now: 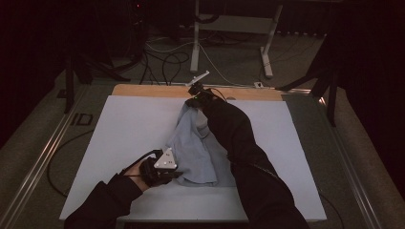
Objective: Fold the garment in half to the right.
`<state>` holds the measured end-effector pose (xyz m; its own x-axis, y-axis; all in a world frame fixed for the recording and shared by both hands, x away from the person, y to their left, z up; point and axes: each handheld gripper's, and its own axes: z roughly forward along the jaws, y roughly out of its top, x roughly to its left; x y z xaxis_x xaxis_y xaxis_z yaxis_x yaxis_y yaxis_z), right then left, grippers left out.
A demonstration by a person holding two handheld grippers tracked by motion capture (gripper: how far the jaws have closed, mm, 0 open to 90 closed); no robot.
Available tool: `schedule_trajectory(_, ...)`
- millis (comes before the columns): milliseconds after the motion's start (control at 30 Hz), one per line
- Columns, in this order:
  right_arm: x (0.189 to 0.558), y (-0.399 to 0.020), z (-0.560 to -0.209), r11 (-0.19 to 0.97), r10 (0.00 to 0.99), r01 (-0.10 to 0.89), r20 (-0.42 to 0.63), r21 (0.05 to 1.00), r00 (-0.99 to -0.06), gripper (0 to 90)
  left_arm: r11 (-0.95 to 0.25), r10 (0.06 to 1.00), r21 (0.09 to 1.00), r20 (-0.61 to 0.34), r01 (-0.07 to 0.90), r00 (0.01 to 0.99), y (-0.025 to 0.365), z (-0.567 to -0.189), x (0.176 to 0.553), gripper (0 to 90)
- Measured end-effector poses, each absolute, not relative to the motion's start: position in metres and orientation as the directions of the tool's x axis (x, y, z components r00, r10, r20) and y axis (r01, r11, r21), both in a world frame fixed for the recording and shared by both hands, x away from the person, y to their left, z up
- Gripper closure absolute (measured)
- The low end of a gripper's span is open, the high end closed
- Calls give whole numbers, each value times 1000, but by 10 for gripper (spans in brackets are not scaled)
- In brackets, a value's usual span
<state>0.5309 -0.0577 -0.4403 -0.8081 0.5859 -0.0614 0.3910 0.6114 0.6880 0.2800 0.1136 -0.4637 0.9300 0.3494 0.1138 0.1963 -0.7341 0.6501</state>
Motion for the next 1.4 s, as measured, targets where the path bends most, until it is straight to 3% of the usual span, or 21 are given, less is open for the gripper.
schedule_trajectory(467, 527, -90, -429, 559, 615, 395, -45, 729, -787, 871, -781, 269, 615, 176, 108, 947, 88, -445, 282, 835)
schedule_trajectory(1400, 530, -150, -446, 482, 634, 400, 4, 780, -773, 869, -813, 119, 581, 201, -20, 972, 21, -442, 293, 834)
